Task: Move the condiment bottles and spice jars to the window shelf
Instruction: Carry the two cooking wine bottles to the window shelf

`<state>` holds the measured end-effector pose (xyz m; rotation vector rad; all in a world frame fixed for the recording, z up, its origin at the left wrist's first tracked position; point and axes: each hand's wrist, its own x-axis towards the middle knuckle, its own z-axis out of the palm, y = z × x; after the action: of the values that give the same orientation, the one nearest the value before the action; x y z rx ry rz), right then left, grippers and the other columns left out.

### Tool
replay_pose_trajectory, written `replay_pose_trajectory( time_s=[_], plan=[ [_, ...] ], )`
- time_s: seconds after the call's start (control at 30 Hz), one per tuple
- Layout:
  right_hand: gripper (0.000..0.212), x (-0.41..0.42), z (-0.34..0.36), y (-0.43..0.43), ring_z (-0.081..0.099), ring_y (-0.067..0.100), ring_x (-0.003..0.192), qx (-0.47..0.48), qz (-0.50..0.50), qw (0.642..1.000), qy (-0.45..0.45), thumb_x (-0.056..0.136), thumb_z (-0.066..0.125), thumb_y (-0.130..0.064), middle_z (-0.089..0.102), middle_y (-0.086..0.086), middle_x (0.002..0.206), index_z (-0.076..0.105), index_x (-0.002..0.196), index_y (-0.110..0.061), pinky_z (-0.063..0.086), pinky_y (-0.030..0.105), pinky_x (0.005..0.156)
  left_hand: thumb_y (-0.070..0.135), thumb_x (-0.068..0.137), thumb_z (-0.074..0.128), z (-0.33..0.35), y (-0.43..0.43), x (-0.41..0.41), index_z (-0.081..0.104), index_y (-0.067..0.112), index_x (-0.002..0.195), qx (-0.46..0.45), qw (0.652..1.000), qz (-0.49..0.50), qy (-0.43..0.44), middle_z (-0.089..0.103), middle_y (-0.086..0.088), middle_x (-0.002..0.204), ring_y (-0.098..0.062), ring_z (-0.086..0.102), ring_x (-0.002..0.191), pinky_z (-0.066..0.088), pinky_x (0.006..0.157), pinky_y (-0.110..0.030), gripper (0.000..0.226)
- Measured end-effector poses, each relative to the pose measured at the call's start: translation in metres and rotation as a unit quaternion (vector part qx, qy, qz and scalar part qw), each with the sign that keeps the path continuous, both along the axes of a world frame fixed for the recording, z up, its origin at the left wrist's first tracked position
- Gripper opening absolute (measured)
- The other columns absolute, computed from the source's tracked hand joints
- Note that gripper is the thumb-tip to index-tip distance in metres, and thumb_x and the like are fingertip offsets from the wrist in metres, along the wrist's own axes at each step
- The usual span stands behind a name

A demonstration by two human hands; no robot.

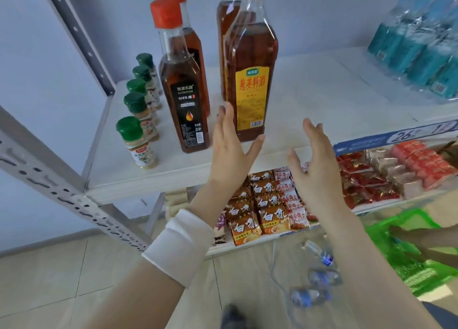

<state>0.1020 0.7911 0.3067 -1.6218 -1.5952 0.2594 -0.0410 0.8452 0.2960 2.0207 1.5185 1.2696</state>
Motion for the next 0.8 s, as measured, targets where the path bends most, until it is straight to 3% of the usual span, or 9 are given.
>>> replay_pose_trajectory(
  time_s=[0.07,0.17,0.27,0.4,0.57,0.8],
  plan=[
    [0.056,0.002,0.004,0.018,0.012,0.012,0.144,-0.009,0.008,1.0,0.02,0.095,0.049,-0.025,0.022,-0.001,0.154,0.025,0.146,-0.021,0.011,0.018,0.106,0.062,0.082,0.042,0.001,0.016,0.007,0.008,-0.003,0.144,0.012,1.0,0.011,-0.022,0.02,-0.026,0.149,-0.034,0.016,0.141,0.026,0.113,-0.048,0.096],
    [0.056,0.003,0.008,0.042,0.012,0.012,0.144,-0.019,0.018,0.999,0.041,0.095,0.048,-0.026,0.02,0.0,0.155,0.024,0.146,-0.023,0.011,0.016,0.104,0.057,0.077,0.055,0.004,0.042,0.013,-0.004,0.0,0.144,0.002,0.996,0.009,-0.092,0.01,-0.022,0.153,-0.029,0.012,0.143,0.024,0.113,-0.05,0.106],
    [0.054,0.009,0.01,0.063,0.015,0.011,0.143,-0.025,0.036,0.998,0.044,0.095,0.047,-0.025,0.024,-0.001,0.154,0.026,0.145,-0.023,0.013,0.017,0.104,0.057,0.071,0.063,0.011,0.06,0.014,-0.011,0.016,0.145,-0.033,0.982,-0.004,-0.184,0.02,-0.017,0.152,-0.025,0.025,0.14,0.034,0.108,-0.05,0.113],
    [0.052,0.03,0.009,0.096,0.023,0.013,0.142,-0.029,0.035,0.994,0.102,0.095,0.047,-0.027,0.029,-0.002,0.153,0.029,0.144,-0.023,0.019,0.024,0.111,0.042,0.068,0.077,0.011,0.069,0.015,0.01,0.017,0.146,-0.051,0.975,0.031,-0.213,0.039,-0.006,0.143,-0.016,0.041,0.13,0.042,0.104,-0.042,0.106],
    [0.052,0.038,0.008,0.138,0.028,0.013,0.139,-0.023,0.075,0.987,0.137,0.095,0.048,-0.027,0.035,-0.002,0.149,0.031,0.144,-0.019,0.024,0.032,0.115,0.048,0.058,0.081,0.014,0.071,0.013,0.037,0.017,0.133,-0.078,0.968,0.068,-0.228,0.06,0.002,0.119,-0.01,0.058,0.11,0.052,0.087,-0.022,0.092],
    [0.057,0.036,0.016,0.207,0.034,0.011,0.136,-0.032,0.158,0.968,0.19,0.092,0.055,-0.032,0.037,-0.002,0.148,0.033,0.143,-0.017,0.028,0.026,0.112,0.045,0.045,0.071,0.021,0.07,0.021,0.043,0.017,0.117,-0.088,0.956,0.127,-0.248,0.059,0.018,0.092,0.014,0.06,0.081,0.048,0.066,-0.005,0.082]
  ],
)
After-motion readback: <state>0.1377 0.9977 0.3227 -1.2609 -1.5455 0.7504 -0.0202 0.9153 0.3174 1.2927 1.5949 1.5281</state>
